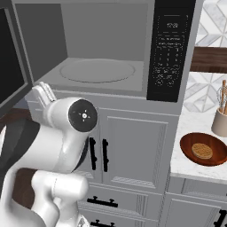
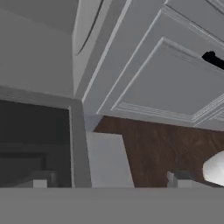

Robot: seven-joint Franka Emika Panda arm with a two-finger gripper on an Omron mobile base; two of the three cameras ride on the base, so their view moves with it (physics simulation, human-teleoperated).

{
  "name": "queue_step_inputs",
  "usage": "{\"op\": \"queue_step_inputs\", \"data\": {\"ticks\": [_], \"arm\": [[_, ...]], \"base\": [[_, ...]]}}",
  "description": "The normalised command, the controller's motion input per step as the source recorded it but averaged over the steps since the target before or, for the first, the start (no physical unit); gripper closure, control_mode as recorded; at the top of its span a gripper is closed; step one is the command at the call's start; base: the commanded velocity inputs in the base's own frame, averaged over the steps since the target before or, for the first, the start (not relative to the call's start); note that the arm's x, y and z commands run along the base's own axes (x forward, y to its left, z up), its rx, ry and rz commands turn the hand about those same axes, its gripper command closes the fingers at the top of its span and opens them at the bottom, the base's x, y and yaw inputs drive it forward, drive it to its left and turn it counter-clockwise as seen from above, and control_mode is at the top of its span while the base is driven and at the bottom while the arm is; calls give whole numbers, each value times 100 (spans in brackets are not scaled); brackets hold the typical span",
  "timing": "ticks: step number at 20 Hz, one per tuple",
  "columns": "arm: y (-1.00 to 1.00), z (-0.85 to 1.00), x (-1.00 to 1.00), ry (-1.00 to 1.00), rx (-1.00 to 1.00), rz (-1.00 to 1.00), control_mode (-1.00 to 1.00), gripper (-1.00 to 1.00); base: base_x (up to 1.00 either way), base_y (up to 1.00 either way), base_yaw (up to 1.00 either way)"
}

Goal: Open the microwave, place the bowl with waffle inside the microwave, then close the microwave door and turn it on.

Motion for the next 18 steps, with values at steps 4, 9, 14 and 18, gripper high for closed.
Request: {"op": "queue_step_inputs", "data": {"ticks": [4, 9, 14, 18], "arm": [[-100, -81, 0, 0, -8, -34, -100, -100], [-100, -57, 12, 3, -10, -30, -100, -100], [-100, -47, 31, 13, -5, -22, -100, -100], [-100, -50, 28, 10, 0, -17, -100, -100]], "base": [[0, 0, 0], [0, 0, 0], [0, 0, 0], [0, 0, 0]]}}
